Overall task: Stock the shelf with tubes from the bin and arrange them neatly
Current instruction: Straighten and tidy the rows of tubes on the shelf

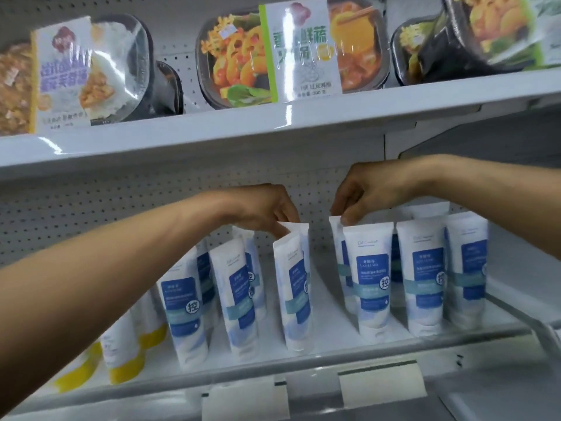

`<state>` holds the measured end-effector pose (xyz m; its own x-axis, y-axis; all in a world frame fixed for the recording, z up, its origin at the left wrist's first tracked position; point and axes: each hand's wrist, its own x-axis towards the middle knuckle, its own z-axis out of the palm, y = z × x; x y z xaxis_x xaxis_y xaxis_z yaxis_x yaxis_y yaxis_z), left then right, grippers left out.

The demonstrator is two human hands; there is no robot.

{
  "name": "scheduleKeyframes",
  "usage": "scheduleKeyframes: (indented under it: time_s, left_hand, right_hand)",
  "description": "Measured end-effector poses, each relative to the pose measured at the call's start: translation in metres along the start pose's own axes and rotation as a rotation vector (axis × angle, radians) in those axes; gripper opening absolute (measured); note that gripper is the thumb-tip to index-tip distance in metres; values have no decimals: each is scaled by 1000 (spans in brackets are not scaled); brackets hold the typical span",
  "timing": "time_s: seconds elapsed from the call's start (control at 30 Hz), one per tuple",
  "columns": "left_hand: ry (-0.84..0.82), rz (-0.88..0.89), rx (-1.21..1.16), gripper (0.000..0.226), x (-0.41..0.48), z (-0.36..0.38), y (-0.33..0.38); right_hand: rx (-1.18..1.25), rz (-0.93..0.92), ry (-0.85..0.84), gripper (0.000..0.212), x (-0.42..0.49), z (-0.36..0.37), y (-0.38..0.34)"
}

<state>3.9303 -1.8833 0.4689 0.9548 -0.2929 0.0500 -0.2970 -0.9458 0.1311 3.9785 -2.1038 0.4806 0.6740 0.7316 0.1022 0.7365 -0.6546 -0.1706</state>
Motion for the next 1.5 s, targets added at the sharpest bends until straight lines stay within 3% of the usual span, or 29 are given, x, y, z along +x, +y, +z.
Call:
scheduleKeyframes:
  time_s: [0.2,0.37,0.63,1.1,1.23,1.33,1.43,1.5]
  left_hand:
    - [46,3,-65,10,5,8,5]
    - [64,-5,-73,16,10,9,9]
    - [75,3,-83,11,13,10,21]
    - [25,-86,-144,22,11,7,21]
    - [276,-143,-236,30,-12,-10,27]
    - [425,-209,-121,43,-38,-14,45]
    - [205,-347,4,56,-58,-4,70]
    - [54,-390,77,49,-61,6,77]
  right_hand:
    - [-11,-23,-66,15,12,11,3]
    - [30,-64,-75,10,15,12,7]
    - [60,-75,-80,14,13,14,9]
    - [30,-80,-33,20,9,11,10]
    - [79,-119,184,23,-2,1,13]
    - [141,-187,265,24,-16,-3,9]
    - [96,-179,84,42,-32,-3,-2]
    - [15,-123,-68,46,-37,0,-6]
